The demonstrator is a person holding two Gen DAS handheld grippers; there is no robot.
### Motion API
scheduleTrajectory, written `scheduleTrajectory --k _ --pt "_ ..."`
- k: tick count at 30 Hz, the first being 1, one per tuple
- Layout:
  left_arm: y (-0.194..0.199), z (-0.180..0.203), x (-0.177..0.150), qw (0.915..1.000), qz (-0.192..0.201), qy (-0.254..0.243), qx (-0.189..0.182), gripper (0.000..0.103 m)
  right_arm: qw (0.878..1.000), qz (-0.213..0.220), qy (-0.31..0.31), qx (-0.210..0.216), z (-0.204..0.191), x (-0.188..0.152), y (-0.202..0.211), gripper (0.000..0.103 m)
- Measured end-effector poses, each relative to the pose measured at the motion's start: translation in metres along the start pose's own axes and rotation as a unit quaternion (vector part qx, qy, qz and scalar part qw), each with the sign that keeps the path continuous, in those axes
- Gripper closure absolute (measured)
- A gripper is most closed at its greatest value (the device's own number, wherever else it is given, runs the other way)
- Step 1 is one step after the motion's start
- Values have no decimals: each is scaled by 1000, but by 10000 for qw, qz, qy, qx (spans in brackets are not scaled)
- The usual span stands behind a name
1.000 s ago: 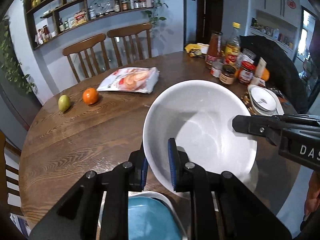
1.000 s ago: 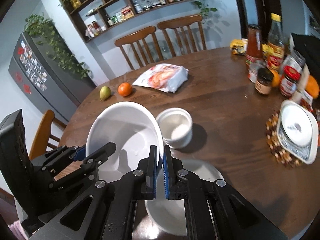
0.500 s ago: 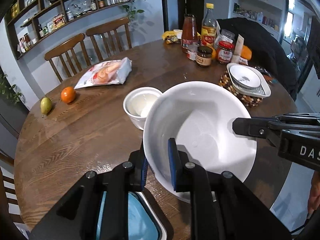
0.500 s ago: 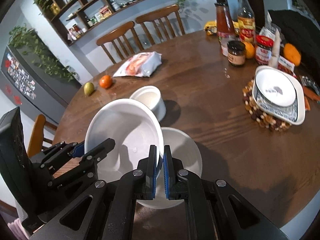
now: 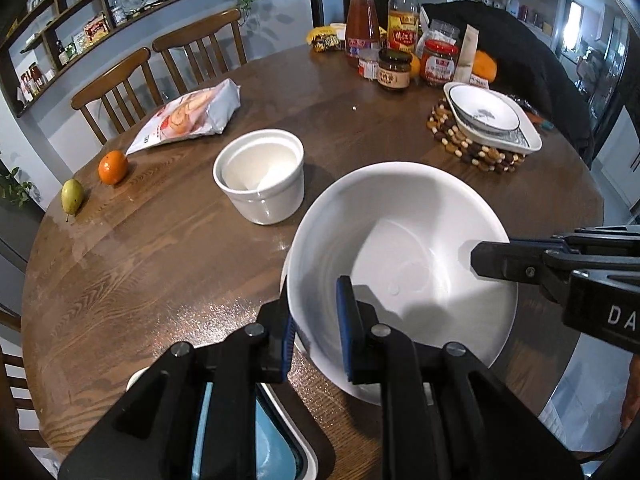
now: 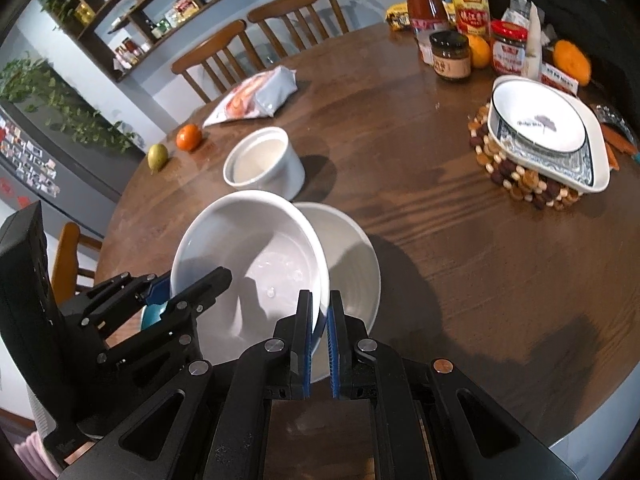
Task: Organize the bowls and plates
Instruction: 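Carry the smaller white bowl with both grippers and lower it into the large bowl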
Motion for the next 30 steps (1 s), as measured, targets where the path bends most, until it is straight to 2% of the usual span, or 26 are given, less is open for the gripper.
scheduleTrajectory --k 15,29,30 --pt "-18 5 -8 9995 -240 -131 139 86 9996 -231 -23 -161 8 -11 -12 95" --pt "-29 6 -9 9992 -320 -106 192 83 9978 -209 212 -585 10 -10 -18 95" --pt "-29 6 -8 9993 -313 -100 193 79 9978 -213 217 -591 10 -10 -18 95"
Point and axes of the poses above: each gripper's, at about its wrist camera, not at the fingertips, and y roughly against the way its jaws point, z to its right, x to its top, the point moved 10 cm from there along -y, roughly the way its jaws point, and after that the axes turned 6 degrees about -z, right-handed, at the moved point
